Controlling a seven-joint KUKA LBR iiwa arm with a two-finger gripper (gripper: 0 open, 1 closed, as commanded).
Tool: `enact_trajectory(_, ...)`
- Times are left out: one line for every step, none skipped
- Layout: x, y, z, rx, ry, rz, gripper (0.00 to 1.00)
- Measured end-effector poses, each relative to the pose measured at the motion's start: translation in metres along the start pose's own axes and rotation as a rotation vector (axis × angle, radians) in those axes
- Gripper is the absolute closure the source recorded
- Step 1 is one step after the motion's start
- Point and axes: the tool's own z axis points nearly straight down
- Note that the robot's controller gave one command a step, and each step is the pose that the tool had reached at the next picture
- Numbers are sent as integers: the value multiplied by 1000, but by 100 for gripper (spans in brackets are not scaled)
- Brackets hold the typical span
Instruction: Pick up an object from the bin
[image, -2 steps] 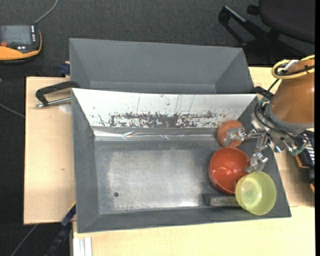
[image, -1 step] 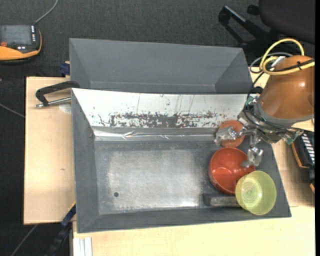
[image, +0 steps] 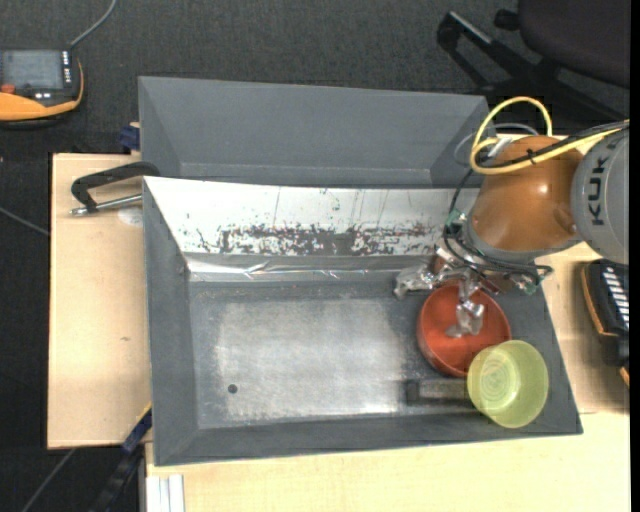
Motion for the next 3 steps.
enact_trajectory(-2,-2,-6,7,-5,2,100)
enact_trajectory(-29,33,-80,14,-15,-41,100)
enact_trajectory(-2,-3,-129,19,-24,156,100)
